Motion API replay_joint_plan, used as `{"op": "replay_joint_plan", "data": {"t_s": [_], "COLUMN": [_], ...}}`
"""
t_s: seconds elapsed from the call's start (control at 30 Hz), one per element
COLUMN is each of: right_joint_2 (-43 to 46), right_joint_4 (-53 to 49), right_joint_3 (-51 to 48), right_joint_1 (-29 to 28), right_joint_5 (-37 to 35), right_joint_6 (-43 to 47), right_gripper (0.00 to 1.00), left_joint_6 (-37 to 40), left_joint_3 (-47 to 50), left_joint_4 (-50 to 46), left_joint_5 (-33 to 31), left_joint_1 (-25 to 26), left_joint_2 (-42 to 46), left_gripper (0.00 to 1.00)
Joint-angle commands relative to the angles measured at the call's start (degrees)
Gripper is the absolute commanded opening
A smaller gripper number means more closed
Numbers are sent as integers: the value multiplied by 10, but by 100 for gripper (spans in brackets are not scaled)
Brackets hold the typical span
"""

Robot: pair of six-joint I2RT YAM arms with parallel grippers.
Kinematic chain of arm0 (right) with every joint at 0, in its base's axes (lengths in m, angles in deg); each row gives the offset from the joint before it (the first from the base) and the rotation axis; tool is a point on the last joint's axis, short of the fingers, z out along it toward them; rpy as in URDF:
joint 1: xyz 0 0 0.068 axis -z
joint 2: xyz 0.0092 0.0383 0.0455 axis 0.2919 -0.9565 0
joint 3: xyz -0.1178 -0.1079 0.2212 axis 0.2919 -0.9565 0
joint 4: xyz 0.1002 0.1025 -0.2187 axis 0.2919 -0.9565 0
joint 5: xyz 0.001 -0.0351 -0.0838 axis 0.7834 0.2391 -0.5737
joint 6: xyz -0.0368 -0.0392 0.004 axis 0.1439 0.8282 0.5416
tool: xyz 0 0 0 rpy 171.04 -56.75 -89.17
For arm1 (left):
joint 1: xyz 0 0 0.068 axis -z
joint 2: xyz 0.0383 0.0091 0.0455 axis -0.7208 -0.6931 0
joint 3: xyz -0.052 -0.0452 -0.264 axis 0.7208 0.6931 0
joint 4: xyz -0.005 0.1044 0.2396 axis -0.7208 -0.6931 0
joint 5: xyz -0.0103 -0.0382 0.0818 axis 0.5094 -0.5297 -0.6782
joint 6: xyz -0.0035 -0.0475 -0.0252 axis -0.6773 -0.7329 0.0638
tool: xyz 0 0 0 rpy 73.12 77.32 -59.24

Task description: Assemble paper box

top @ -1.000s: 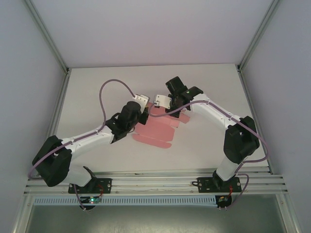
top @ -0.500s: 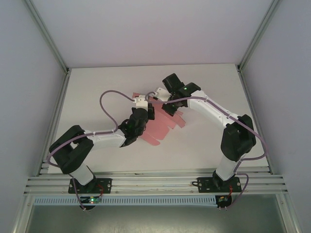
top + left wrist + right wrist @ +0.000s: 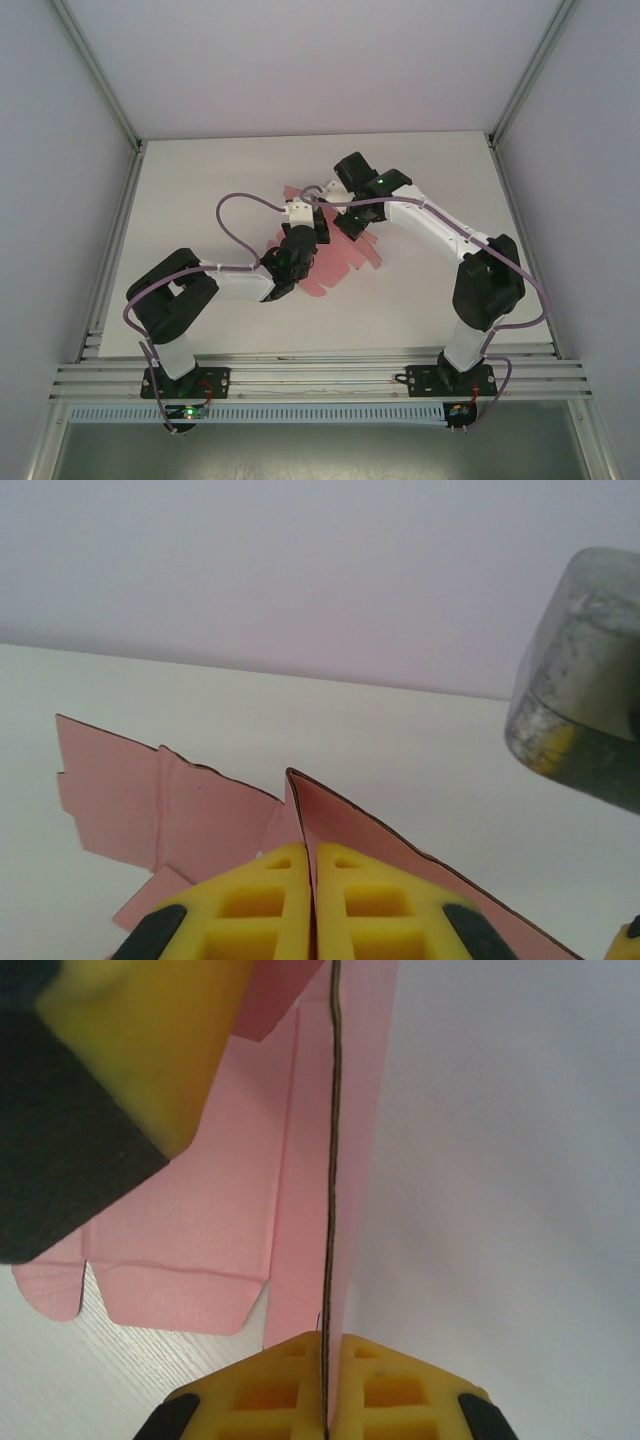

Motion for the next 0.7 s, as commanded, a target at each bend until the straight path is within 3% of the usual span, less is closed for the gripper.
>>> {"op": "replay_joint_plan", "data": {"t_s": [0.0,0.1,0.23,0.4,0.53,0.67], "right_joint_2": [0,5,8,16,24,34], "right_joint_4": [80,79,70,65,65,65], "right_joint_3": [39,35,29,16,6,-2], "right_joint_1": [-10,-5,5,18,25,27], "right_joint_5": [69,66,47,62,67,75], "right_joint_6": [-1,5,21,50,63,80], "right_gripper": [0,0,0,0,0,0], "left_joint_6": [-19,-16,-39,-63,-69,-65], "left_joint_3": [-9,-2,30,57,87,94], "left_joint_4": [6,-30,-134,-296,-396,-504], "left_joint_5": [60,40,73,76,165,293], "left_joint_1": [36,35,16,-22,-96,-209], "left_joint_2": [-7,14,86,202,291,353], "left_gripper": [9,8,47,76,98,100]}}
